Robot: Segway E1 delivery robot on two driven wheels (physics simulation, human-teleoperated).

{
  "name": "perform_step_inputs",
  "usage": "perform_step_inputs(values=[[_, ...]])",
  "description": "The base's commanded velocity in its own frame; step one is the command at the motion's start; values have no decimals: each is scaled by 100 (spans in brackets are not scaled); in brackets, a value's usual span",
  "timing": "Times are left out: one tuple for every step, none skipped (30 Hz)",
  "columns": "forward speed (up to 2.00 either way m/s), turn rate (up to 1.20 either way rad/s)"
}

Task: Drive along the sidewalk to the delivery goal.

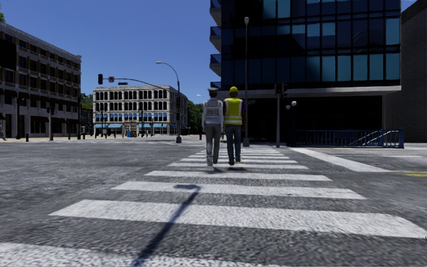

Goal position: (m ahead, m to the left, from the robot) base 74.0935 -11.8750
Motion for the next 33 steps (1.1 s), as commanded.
perform_step_inputs(values=[[121, 0], [122, 0], [122, 0], [122, 0], [123, 0], [123, 0], [125, 0], [125, 0], [127, 0], [133, 0], [142, 0], [142, 0], [146, 0], [146, 0], [147, 0], [147, 0], [147, 0], [147, 0], [147, 0], [147, 0], [147, 0], [147, 0], [147, 0], [147, 0], [147, 0], [147, 0], [147, 0], [147, 0], [147, 0], [147, 0], [147, 0], [147, 0], [147, 0]])
